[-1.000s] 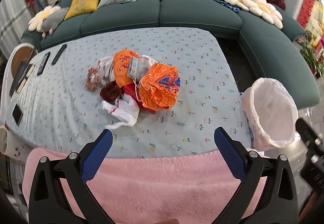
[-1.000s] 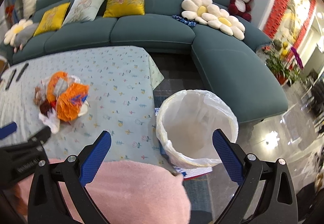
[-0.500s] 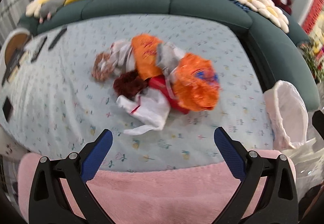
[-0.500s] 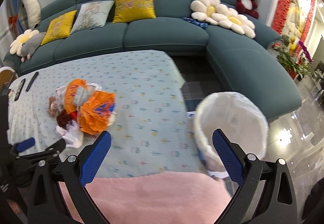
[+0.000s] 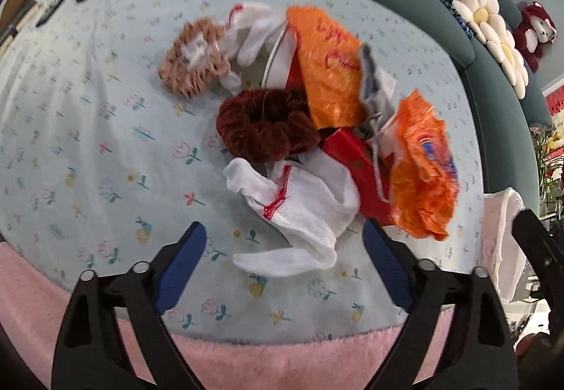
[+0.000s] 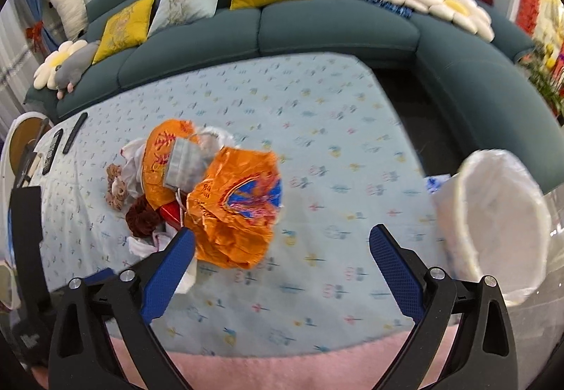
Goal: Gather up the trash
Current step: 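Grasp the orange plastic bag with the right tool while the left tool grasps the white cloth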
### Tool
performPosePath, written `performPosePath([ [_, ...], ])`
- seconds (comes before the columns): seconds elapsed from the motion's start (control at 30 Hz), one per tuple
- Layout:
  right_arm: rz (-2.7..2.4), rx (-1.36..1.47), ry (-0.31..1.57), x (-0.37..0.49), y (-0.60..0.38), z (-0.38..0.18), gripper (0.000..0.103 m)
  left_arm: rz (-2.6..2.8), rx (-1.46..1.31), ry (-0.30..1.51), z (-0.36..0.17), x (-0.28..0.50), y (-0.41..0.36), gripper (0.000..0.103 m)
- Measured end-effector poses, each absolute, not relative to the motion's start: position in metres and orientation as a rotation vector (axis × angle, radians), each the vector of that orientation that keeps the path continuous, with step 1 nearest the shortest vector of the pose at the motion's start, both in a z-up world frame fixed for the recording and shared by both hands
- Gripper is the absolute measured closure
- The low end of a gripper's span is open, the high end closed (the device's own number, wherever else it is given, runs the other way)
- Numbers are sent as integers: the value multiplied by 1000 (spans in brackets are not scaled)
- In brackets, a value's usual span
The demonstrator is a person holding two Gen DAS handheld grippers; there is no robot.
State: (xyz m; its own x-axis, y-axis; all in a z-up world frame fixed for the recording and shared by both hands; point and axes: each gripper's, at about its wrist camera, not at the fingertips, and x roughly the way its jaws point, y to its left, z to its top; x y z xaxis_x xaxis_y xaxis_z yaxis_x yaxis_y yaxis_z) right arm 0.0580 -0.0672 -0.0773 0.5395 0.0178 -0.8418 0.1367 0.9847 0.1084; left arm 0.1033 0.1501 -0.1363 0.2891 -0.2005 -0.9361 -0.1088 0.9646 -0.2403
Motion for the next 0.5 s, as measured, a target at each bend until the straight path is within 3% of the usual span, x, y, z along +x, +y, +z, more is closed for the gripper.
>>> performPosePath([
  [0.2, -24, 251, 1085, 83, -60, -112, 33, -90, -308, 1327, -160, 111, 153, 48],
  [0.27, -8, 292, 1113, 89, -60, -123, 37, -99, -315, 1322, -164, 112, 155, 65],
  [0.37, 6, 327, 1137, 94, -60, -135, 39, -101, -339, 1322, -169, 111, 161, 75],
  [0.43, 15, 337, 1155, 97, -59, -143, 47, -110, -340, 1316, -170, 111, 162, 77],
  [0.5, 41, 355, 1170, 99, -57, -149, 63, -120, -326, 1311, -170, 111, 161, 82],
])
